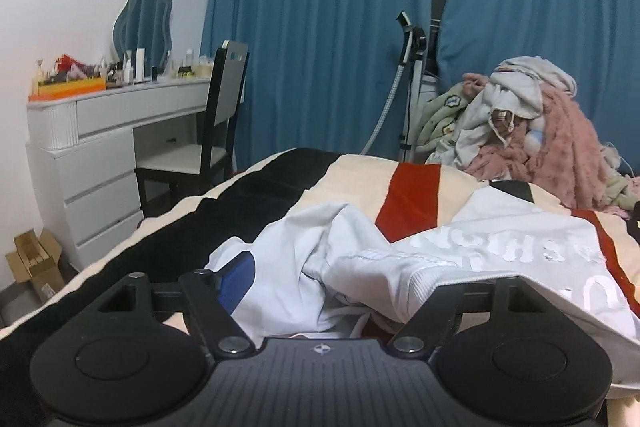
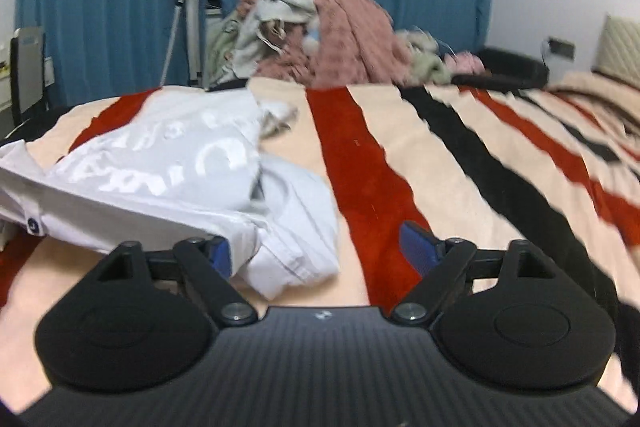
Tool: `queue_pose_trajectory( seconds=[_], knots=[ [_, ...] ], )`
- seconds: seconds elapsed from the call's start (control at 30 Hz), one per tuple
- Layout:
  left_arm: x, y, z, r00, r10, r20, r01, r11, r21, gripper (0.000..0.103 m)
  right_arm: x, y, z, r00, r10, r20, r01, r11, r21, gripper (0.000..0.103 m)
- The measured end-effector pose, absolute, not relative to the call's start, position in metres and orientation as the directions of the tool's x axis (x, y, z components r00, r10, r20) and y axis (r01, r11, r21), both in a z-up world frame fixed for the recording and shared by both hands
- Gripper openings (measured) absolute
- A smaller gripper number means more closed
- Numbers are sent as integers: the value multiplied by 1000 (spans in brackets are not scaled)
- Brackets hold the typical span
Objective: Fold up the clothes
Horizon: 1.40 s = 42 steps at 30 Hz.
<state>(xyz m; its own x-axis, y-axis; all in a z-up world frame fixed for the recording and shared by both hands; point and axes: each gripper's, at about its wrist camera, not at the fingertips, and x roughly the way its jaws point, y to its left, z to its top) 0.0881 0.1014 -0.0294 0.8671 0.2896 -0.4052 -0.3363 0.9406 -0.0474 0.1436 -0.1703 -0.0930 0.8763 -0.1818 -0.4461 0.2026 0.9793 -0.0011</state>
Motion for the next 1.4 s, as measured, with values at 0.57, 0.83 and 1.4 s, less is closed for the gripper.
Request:
queue_pose_trajectory(
  seconds=[0.57,0.83,1.4],
  knots=[
    [-78,122,76,954,257,-154,-296,882,-366,85,-13,-182,15,985,-169,-45,175,958,228,86],
    [-139,110,237,963,267,22,-240,897,-372,88,-66,-205,194,983,-90,163,54,975,215,86],
    [-53,46,468,943,287,171,-238,936,-261,95,3,-250,436,973,-47,225,16,991,134,87]
  ],
)
